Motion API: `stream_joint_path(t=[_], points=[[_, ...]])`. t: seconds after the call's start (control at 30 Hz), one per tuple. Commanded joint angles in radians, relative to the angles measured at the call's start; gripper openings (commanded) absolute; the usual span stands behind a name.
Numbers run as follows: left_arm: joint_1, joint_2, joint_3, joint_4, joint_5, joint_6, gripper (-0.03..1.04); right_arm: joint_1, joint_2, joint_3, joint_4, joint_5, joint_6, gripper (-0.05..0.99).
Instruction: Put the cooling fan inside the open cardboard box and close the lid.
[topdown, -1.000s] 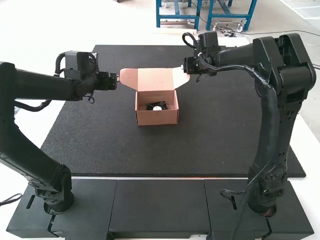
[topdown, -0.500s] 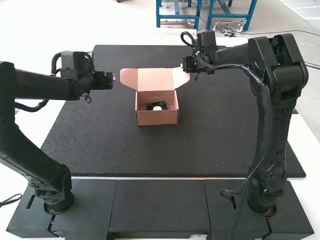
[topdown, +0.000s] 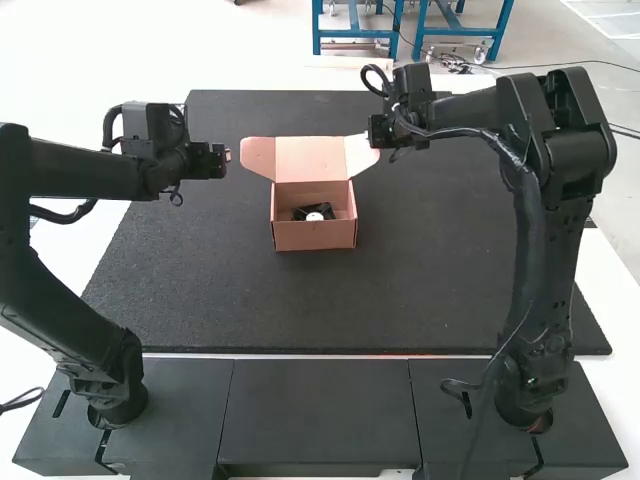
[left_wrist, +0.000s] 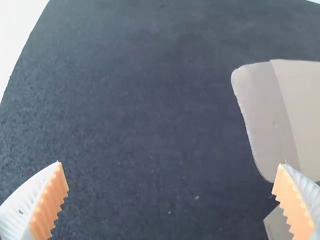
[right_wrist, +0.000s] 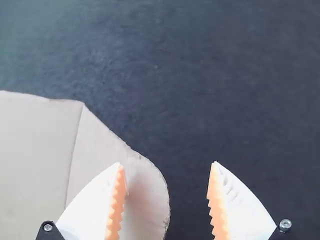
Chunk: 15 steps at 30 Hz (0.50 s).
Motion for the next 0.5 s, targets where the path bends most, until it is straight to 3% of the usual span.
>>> stream_joint_path(t=[0.0, 0.07, 0.13, 0.47], points=[[0.007, -0.018, 0.036, 0.007, 0.012, -0.005, 0.97, -0.011, -0.034, 0.0, 0.003, -0.018, 0.001, 0.3], [0.007, -0.018, 0.041, 0.004, 0.012, -0.005, 0.97, -0.011, -0.04, -0.003, 0.003, -0.02, 0.003, 0.28], [0.008, -0.018, 0.042, 0.005, 0.012, -0.005, 0.97, -0.01, -0.043, -0.005, 0.003, -0.023, 0.003, 0.18], [0.008, 0.005, 0.067, 0.046, 0.006, -0.007, 0.97, -0.011, -0.069, -0.006, -0.023, -0.055, 0.007, 0.08]])
